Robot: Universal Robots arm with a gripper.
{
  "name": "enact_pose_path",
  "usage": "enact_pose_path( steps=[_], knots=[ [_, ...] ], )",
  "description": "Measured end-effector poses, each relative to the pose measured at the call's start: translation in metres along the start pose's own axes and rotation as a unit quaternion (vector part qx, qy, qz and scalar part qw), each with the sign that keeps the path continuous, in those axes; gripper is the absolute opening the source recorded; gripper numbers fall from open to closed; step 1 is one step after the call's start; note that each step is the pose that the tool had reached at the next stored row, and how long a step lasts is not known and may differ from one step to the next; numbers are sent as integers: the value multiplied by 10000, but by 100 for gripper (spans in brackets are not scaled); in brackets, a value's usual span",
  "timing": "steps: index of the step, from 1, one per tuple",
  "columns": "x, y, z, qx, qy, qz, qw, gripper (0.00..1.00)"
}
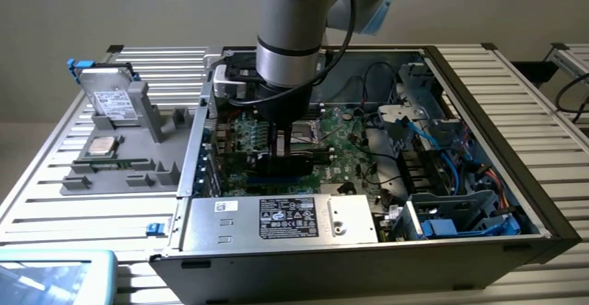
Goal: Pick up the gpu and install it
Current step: 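Insert the gpu into the slot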
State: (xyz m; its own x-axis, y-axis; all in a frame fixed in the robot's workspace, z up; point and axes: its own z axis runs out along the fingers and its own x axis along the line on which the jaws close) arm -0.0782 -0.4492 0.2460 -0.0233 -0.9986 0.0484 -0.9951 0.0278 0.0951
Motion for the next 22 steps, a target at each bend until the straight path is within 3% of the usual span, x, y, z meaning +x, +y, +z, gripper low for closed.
enact_pose_path(
  steps=[22],
  knots=[
    [-15,9,43,0,0,0,10000,28]
  ],
)
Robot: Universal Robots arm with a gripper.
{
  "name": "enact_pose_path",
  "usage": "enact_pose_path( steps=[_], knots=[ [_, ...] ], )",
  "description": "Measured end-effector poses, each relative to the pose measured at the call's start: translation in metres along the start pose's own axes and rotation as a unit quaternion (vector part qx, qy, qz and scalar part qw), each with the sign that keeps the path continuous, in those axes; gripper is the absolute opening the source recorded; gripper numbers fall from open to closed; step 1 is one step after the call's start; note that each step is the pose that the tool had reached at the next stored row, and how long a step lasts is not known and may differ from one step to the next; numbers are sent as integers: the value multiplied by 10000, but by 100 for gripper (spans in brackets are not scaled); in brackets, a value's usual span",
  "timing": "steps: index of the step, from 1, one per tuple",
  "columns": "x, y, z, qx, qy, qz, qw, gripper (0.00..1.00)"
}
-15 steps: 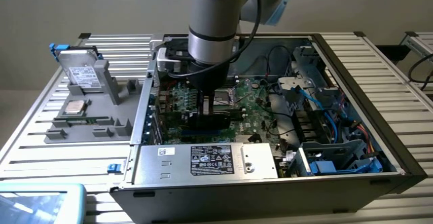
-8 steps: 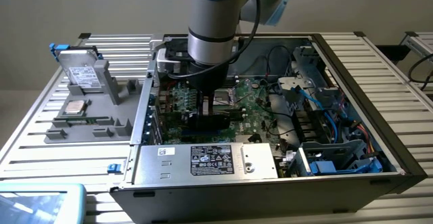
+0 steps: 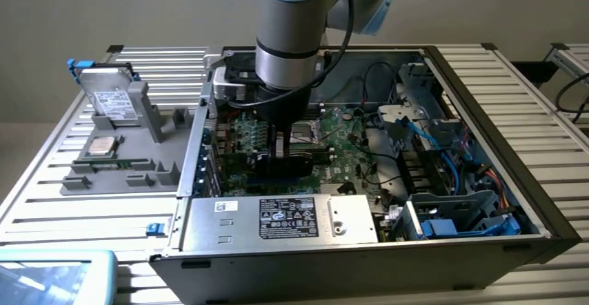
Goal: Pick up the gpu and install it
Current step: 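Insert the gpu into the slot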
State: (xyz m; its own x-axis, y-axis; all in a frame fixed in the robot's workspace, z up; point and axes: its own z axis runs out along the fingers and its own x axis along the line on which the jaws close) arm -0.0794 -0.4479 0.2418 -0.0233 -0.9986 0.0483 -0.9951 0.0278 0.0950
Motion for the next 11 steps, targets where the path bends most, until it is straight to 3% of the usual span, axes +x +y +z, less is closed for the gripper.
enact_pose_path(
  steps=[11],
  knots=[
    [0,0,5,0,0,0,10000,28]
  ],
)
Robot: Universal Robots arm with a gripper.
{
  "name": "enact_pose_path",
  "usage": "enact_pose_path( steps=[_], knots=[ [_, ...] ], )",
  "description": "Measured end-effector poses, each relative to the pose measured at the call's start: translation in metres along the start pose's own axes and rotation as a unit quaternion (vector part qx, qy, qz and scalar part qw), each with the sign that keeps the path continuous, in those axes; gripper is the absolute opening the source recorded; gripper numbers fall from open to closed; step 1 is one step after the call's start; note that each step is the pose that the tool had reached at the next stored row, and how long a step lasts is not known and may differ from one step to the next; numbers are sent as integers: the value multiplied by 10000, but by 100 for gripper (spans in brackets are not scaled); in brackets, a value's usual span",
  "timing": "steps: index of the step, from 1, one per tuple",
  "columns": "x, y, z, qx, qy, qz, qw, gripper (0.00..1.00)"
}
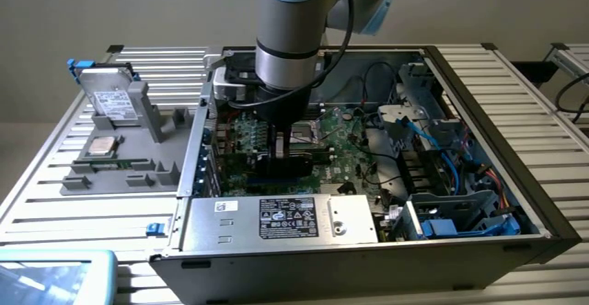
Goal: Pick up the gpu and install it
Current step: 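Insert the gpu into the slot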
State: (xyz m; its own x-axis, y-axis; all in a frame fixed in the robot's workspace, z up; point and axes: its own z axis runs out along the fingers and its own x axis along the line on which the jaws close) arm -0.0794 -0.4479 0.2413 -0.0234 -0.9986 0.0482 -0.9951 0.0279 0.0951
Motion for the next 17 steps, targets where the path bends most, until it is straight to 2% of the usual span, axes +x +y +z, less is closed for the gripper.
enact_pose_path(
  steps=[17],
  knots=[
    [8,-2,12,-2,0,0,10000,28]
  ],
)
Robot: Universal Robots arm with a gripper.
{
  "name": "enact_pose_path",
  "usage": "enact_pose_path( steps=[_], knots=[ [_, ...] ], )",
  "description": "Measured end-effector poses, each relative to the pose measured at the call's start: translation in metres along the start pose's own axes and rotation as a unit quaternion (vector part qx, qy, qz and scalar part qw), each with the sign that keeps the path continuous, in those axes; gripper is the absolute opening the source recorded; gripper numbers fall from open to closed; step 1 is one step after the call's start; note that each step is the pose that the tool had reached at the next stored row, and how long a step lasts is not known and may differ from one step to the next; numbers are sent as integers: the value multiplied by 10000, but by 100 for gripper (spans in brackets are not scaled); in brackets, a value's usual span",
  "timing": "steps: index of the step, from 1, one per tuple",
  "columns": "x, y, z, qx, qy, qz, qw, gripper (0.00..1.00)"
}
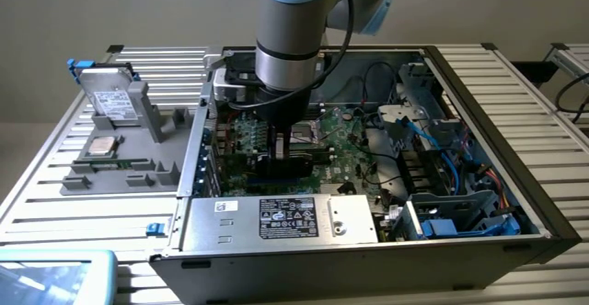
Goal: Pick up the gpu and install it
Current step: 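Insert the gpu into the slot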
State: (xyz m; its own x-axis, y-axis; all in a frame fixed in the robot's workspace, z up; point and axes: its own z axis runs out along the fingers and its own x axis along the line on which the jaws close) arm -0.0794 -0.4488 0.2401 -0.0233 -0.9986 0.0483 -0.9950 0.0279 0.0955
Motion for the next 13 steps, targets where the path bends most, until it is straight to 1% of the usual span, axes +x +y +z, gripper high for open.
enact_pose_path(
  steps=[13],
  knots=[
    [6,-1,17,0,1,-1,10000,28]
  ],
)
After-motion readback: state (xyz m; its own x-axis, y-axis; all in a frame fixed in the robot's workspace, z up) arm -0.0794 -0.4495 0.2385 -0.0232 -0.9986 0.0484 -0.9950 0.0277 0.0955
